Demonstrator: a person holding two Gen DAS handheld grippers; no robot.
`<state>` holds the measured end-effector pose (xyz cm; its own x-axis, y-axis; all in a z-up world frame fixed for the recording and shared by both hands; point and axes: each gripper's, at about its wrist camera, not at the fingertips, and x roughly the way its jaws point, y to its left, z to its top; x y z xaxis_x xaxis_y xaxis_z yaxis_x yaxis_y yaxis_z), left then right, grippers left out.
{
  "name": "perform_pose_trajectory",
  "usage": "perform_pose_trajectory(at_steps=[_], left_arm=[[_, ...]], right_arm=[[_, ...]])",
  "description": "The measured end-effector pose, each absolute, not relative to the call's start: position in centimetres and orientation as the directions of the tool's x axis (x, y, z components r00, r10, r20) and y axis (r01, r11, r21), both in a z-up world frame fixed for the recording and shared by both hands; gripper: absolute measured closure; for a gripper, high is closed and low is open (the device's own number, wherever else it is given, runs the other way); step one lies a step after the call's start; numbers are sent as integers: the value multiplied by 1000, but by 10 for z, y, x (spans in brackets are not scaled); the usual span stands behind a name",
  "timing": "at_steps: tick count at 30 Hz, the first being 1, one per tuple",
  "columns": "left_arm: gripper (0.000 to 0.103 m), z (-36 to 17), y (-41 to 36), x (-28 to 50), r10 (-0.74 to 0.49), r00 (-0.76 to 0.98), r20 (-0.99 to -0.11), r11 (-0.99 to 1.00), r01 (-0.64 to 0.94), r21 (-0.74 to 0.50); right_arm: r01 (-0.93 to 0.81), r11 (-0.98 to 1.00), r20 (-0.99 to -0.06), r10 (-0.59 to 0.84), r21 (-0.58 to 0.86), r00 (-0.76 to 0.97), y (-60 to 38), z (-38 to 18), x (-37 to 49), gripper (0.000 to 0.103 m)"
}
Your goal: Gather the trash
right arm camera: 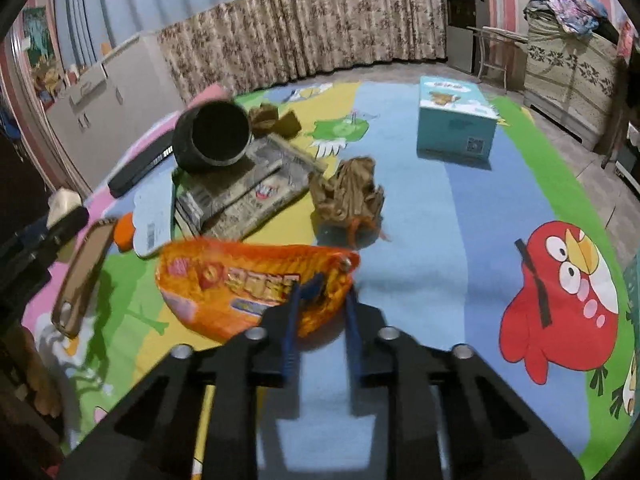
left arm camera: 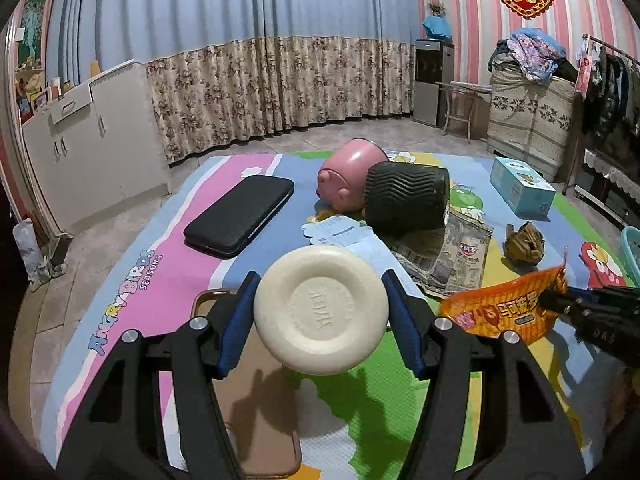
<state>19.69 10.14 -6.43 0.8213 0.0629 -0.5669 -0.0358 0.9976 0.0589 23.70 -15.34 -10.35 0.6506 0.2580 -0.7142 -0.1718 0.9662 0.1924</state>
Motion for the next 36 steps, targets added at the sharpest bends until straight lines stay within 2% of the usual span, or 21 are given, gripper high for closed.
perform_pose_trajectory(at_steps=[10, 16, 24, 31, 36], left_arm=[[43, -41, 72, 193, 43, 844, -535, 997, -5, 72], [43, -23, 33, 194, -15, 857, -516, 997, 52, 58], [43, -2, -44, 190, -120, 874, -471, 985, 165, 56], [43, 12, -126, 185, -231, 867, -441, 958, 283, 54], [43, 13, -177, 181, -304, 844, -443, 934, 356, 37]], right_arm=[[-129, 964, -611, 248, 233, 752, -208, -55, 210, 89], [-51, 966, -536, 183, 252, 824, -272, -20, 184, 89], [111, 957, -463, 28, 270, 886, -374, 7, 144, 89], [244, 929, -456, -96, 277, 885, -446, 3, 118, 89], [293, 903, -462, -125, 314, 878, -486, -3, 106, 89]])
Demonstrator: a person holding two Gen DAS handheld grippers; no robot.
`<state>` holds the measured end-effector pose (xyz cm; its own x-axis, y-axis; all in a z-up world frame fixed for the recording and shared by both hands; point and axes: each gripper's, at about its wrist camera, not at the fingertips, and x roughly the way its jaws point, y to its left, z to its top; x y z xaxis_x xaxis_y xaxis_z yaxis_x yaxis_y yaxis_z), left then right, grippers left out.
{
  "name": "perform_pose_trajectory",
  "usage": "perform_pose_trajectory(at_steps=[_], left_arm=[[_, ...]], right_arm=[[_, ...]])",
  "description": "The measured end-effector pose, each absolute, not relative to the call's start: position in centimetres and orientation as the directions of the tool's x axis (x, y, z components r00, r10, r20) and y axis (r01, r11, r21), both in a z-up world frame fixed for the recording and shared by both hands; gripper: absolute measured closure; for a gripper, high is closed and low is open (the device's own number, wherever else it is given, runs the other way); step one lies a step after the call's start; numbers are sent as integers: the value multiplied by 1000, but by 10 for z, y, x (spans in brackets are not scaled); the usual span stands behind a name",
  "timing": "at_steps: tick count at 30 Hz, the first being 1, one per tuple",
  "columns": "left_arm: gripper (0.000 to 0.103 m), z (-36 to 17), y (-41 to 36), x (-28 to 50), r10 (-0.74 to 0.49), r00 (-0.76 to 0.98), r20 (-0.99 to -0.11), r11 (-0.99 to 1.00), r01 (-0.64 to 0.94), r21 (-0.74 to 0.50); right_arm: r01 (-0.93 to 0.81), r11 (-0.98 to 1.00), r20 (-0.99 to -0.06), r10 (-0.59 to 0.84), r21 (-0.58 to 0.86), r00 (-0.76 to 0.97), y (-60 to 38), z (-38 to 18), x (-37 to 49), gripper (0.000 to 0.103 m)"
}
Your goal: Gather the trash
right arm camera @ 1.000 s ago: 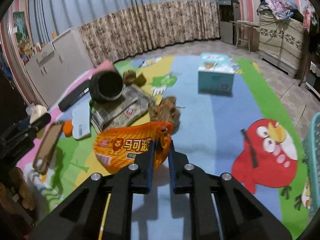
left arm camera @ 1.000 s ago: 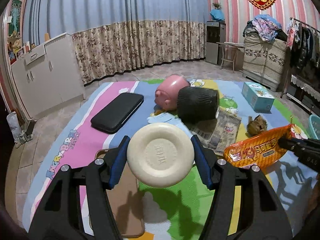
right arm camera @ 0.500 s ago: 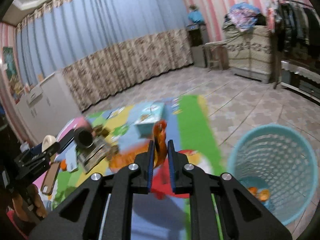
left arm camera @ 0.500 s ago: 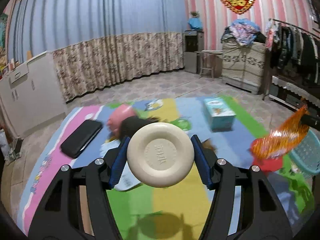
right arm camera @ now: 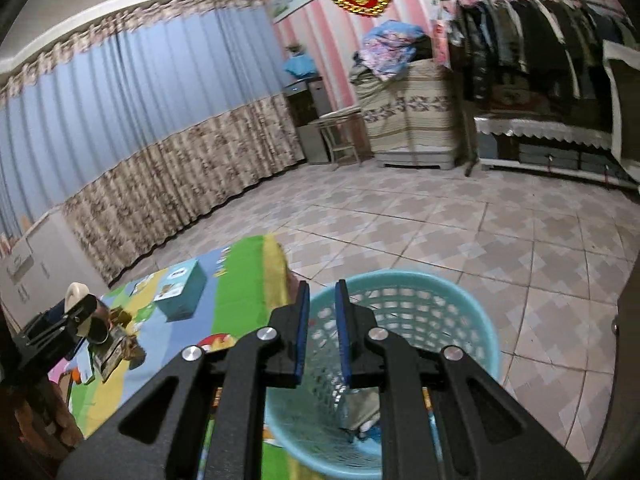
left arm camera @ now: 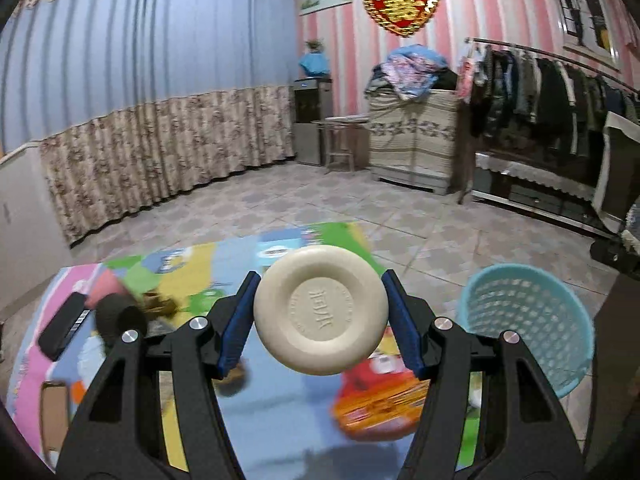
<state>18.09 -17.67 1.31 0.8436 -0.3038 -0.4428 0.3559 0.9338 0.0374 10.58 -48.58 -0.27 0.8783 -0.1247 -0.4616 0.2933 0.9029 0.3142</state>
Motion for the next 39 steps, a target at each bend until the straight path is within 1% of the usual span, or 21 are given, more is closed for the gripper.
perform_pose_trajectory(at_steps=[5, 8, 10, 14, 17, 18, 19, 20, 21, 22, 25, 27, 30, 32, 37, 39], left_arm=[[43, 6, -216, 178, -359, 814, -458, 912, 410, 15], [43, 1, -233, 174, -367, 807, -463, 904, 427, 29], [43, -1, -237, 175, -368, 805, -465, 902, 431, 32], [43, -3, -233, 184, -340, 811, -475, 911, 411, 49], [43, -6, -213, 188, -303, 822, -482, 927, 371, 50], [43, -7, -207, 191, -292, 823, -486, 932, 359, 49], [43, -9, -197, 193, -279, 825, -492, 938, 345, 47], [43, -11, -190, 194, -270, 826, -495, 941, 335, 45], [43, -11, -180, 197, -259, 826, -500, 945, 323, 44], [43, -13, -169, 197, -243, 827, -506, 951, 306, 45], [43, -19, -141, 197, -200, 834, -514, 963, 265, 56], [43, -21, -120, 196, -177, 835, -520, 970, 238, 52], [43, -24, -96, 195, -158, 833, -530, 977, 211, 41], [43, -25, -80, 193, -140, 835, -533, 981, 191, 43], [43, -26, -55, 192, -116, 839, -531, 986, 163, 42], [43, -26, -48, 191, -112, 840, -532, 987, 157, 40]], right_arm=[[331, 876, -473, -139, 350, 870, -518, -11, 99, 89], [344, 859, -479, -135, 380, 867, -528, -17, 98, 89], [348, 861, -488, -138, 371, 862, -529, -20, 100, 89], [320, 873, -504, -103, 367, 858, -522, -25, 111, 89], [283, 895, -522, -68, 345, 851, -502, -28, 124, 88], [265, 906, -527, -56, 330, 848, -491, -29, 131, 86], [250, 912, -530, -44, 324, 847, -485, -29, 134, 74], [227, 922, -534, -26, 315, 845, -473, -30, 140, 65], [213, 929, -535, -19, 302, 844, -464, -30, 143, 48], [186, 940, -537, -3, 287, 843, -449, -31, 148, 44], [106, 954, -557, 72, 281, 828, -418, -34, 160, 43], [39, 969, -585, 116, 245, 802, -391, -40, 167, 43], [-50, 986, -641, 142, 160, 754, -351, -55, 174, 43], [-93, 986, -678, 162, 137, 717, -332, -66, 178, 43], [-134, 986, -735, 164, 100, 657, -306, -86, 184, 42], [-141, 988, -752, 145, 69, 643, -297, -93, 186, 41]])
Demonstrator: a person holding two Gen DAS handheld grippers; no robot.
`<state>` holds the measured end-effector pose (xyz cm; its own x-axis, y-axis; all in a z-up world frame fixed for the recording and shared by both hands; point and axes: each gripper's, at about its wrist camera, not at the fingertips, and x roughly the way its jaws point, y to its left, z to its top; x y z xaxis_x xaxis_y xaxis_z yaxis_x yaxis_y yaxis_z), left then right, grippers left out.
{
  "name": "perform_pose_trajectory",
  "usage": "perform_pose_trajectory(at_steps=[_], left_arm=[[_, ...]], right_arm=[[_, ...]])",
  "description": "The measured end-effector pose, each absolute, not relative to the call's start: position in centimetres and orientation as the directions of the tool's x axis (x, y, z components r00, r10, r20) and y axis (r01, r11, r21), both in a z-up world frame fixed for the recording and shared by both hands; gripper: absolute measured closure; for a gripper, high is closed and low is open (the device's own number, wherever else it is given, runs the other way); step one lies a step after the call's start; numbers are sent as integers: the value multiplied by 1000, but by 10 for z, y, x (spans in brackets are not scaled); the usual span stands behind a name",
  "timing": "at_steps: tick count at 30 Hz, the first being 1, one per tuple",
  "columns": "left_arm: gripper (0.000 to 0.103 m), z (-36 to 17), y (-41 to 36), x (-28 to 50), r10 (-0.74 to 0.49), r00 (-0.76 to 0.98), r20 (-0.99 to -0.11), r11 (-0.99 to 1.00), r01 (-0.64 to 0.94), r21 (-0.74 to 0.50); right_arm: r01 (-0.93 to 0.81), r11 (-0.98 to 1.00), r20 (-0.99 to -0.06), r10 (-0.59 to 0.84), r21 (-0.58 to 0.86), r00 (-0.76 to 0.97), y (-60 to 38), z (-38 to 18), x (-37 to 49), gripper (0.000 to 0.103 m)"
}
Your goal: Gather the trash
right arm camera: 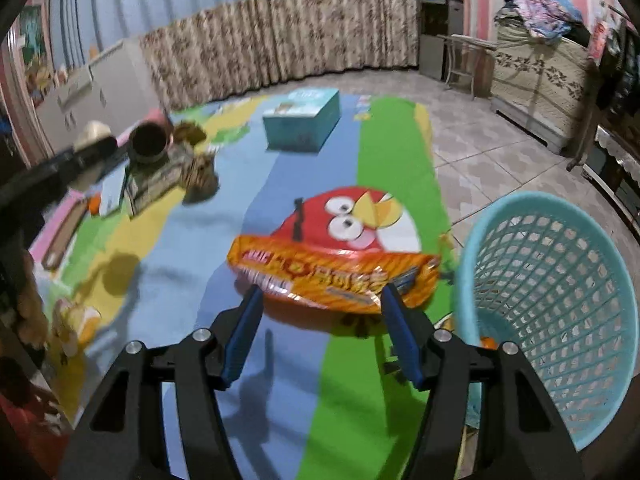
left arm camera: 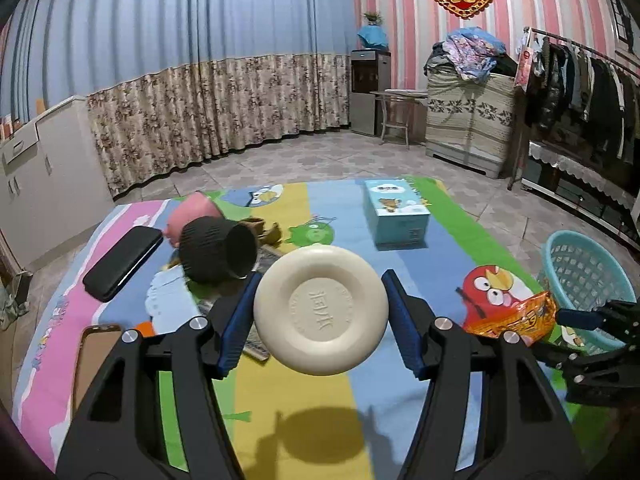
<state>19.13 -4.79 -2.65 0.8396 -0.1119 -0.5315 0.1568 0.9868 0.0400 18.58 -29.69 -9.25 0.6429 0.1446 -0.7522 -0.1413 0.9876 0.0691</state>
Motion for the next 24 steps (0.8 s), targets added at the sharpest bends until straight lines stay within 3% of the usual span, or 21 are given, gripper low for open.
perform_pose_trajectory(at_steps=[8, 12, 14, 16, 18, 24], left_arm=[[43, -37, -24, 196, -97, 829, -551, 991, 130, 21], [43, -40, -21, 197, -93, 827, -554, 992, 125, 19], [43, -40, -19, 197, -94, 827, -554, 992, 124, 18], [43, -41, -19, 197, -94, 828, -552, 992, 125, 19], [43, -38, -21, 198, -93, 831, -548, 992, 127, 24], [43, -24, -40, 201, -112, 841, -530, 989, 147, 25]], right_arm=[[-127, 992, -775, 89, 11, 626, -288, -104, 202, 40], [-128, 991, -799, 116, 49, 590, -287, -114, 214, 60], [-127, 990, -792, 129, 65, 597, -288, -114, 217, 65], [-126, 987, -785, 154, 97, 600, -291, -112, 220, 83], [-114, 986, -770, 167, 123, 616, -295, -108, 219, 95], [-76, 981, -675, 180, 181, 715, -317, -73, 208, 99]])
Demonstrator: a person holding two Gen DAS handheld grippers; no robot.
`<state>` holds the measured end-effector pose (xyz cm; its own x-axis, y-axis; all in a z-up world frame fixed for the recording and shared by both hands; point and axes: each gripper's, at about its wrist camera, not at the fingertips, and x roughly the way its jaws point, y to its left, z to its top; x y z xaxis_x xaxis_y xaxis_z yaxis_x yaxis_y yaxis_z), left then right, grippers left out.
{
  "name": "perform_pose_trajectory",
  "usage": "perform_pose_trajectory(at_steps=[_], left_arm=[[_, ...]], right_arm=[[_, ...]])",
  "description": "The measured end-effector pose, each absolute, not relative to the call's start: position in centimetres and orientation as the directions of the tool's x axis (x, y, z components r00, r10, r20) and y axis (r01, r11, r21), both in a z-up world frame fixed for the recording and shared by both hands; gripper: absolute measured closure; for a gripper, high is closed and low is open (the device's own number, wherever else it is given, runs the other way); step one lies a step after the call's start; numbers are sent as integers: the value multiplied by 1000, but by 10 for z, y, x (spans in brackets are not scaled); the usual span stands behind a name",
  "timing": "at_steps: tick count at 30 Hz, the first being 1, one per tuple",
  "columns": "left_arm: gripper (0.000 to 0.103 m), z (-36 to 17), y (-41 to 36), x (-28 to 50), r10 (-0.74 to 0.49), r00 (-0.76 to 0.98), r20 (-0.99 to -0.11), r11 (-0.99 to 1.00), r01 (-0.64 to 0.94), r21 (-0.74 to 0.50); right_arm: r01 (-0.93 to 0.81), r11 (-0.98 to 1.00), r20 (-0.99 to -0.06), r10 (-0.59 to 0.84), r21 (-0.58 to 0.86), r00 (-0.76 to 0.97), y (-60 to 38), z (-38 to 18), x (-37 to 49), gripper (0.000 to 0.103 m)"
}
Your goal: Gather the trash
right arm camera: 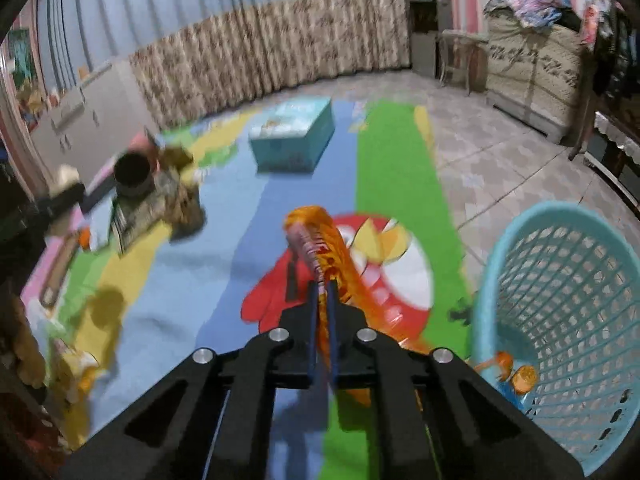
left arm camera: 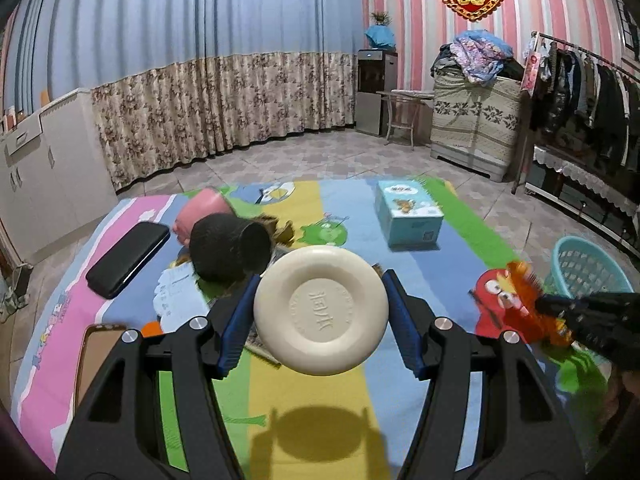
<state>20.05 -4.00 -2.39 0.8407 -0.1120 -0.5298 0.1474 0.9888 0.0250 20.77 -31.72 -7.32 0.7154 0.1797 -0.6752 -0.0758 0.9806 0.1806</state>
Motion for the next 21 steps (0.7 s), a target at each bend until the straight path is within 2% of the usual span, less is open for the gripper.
perform_pose_trajectory(at_steps=[8, 21], left_arm=[[43, 1, -93, 193, -190, 856, -481, 972, 233, 31], [43, 1, -217, 180, -375, 800, -468, 906, 424, -2]], right_arm=[[-2, 965, -545, 149, 262, 825, -371, -25, 178, 99], [208, 937, -507, -40, 279, 861, -473, -13, 136, 99]])
